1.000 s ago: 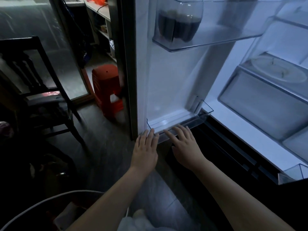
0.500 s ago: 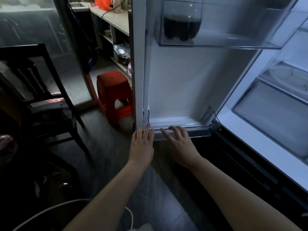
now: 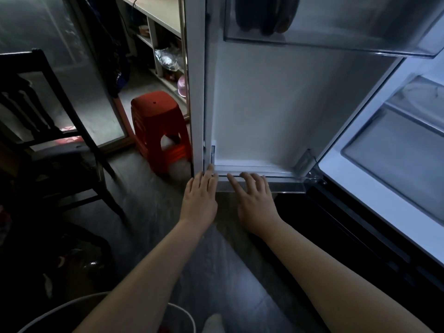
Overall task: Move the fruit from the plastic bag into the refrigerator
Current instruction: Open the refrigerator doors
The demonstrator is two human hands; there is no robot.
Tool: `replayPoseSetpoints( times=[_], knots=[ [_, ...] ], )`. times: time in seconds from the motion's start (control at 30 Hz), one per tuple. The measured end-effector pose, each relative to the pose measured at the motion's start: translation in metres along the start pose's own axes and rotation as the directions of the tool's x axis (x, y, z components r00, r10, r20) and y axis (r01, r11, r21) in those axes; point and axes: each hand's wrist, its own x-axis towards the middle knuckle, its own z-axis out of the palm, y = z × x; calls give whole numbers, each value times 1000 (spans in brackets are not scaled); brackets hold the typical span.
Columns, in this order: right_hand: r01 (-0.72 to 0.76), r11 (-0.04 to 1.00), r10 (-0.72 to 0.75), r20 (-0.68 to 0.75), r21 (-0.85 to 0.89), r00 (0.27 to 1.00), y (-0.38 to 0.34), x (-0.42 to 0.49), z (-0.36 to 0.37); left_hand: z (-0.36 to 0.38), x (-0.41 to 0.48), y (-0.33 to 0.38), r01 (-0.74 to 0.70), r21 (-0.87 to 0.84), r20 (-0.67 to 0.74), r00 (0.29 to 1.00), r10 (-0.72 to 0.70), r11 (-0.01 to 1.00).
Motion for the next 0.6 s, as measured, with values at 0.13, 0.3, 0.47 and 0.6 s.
replayPoseSetpoints(
  times=[0.13,0.3,0.47,0.6],
  knots=[
    [-4,999,3,30,33,1000,1,-1,-4,-5,-1,4,24,10,1,1000,-24,1000],
    [48,991,-55,54,122,997,15,-11,-16,-14,-12,14,106,66,60,992,-110,992],
    [23,990,-21,-16,142,1000,51,-53,-32,-32,-24,64,58,59,42,997,-60,997],
    [-112,983,124,-79,146,989,89,-96,-50,-37,-22,123,-120,15,15,993,120,993]
  ],
)
